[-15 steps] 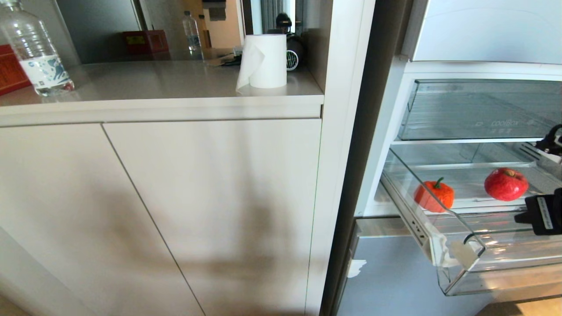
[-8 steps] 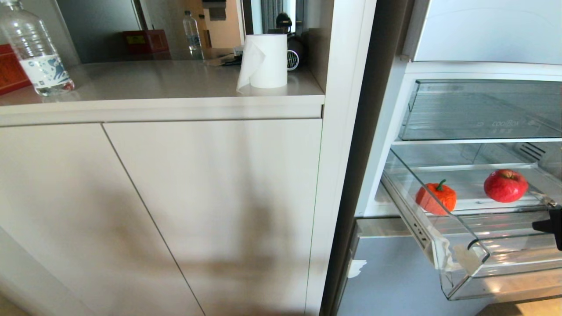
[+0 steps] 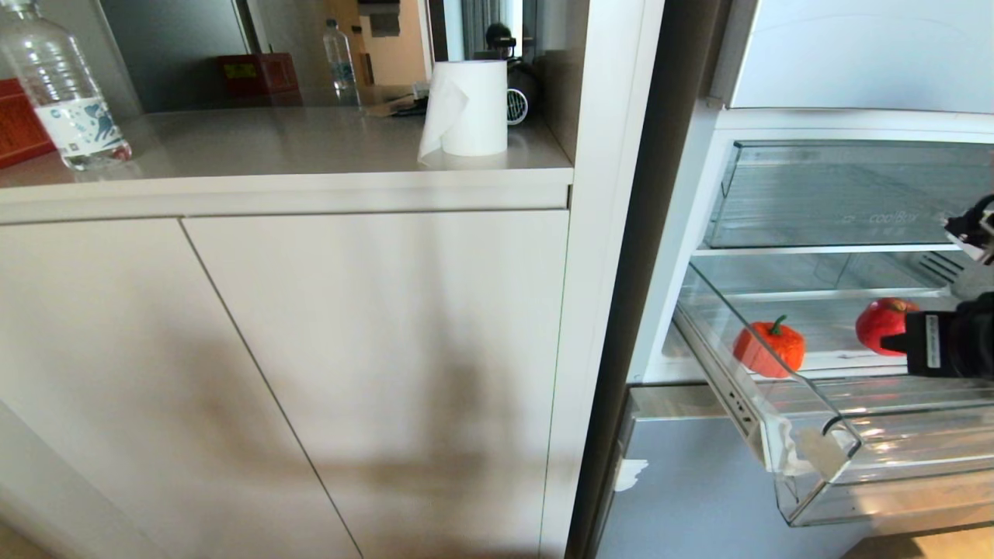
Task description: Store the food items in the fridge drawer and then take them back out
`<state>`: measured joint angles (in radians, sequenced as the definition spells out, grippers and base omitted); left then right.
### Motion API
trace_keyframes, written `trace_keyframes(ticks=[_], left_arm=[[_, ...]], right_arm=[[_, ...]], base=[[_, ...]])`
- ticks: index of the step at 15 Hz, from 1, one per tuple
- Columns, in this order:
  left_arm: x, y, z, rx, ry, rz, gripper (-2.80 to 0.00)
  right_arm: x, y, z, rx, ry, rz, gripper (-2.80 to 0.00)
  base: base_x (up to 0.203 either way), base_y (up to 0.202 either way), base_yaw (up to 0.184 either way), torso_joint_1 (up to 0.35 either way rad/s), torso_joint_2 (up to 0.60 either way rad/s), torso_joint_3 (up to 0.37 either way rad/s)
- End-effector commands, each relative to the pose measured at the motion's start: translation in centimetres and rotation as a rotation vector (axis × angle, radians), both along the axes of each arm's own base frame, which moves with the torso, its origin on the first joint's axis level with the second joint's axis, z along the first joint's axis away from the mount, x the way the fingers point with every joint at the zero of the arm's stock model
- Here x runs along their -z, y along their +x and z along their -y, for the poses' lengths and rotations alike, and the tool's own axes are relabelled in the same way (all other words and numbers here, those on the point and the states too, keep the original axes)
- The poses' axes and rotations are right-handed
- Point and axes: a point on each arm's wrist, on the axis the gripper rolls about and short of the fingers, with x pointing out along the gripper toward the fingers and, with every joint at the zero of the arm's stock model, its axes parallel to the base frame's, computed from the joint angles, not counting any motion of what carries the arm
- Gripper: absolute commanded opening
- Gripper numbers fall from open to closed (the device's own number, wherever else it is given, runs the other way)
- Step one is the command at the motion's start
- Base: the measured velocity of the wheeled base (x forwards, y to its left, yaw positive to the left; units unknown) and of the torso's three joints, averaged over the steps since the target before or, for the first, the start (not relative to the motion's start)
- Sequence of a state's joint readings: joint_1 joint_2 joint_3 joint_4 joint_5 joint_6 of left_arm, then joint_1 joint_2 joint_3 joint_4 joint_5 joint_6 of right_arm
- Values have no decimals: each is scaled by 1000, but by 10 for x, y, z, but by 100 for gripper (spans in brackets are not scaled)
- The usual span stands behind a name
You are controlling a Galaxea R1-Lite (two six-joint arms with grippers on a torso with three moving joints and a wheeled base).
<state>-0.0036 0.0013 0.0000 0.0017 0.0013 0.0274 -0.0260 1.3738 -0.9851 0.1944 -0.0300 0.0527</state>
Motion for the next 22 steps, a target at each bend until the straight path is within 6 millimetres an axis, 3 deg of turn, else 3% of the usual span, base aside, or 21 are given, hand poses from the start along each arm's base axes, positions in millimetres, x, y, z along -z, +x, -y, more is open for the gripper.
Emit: trace_keyframes(ticks=[1, 4, 11, 12, 15, 22], left_arm=[[0, 0, 0, -1, 0, 0, -280], [0, 0, 0, -1, 0, 0, -280], [0, 0, 0, -1, 0, 0, -280], [0, 0, 0, -1, 0, -1, -280], [0, 0, 0, -1, 0, 0, -280], [0, 0, 0, -1, 0, 0, -280]], right_arm=[[17, 29, 0, -7, 8, -33, -280], [19, 48, 0, -28, 12, 6, -280], [26, 65, -2, -58, 23, -14, -280], [24, 65, -2, -56, 22, -8, 0], [25, 68, -2, -58, 21, -12, 0], [44, 98, -6, -80, 34, -69, 0]], base=[[0, 0, 0, 0, 0, 0], [0, 0, 0, 0, 0, 0], [0, 0, 0, 0, 0, 0], [0, 0, 0, 0, 0, 0], [0, 0, 0, 0, 0, 0], [0, 0, 0, 0, 0, 0]])
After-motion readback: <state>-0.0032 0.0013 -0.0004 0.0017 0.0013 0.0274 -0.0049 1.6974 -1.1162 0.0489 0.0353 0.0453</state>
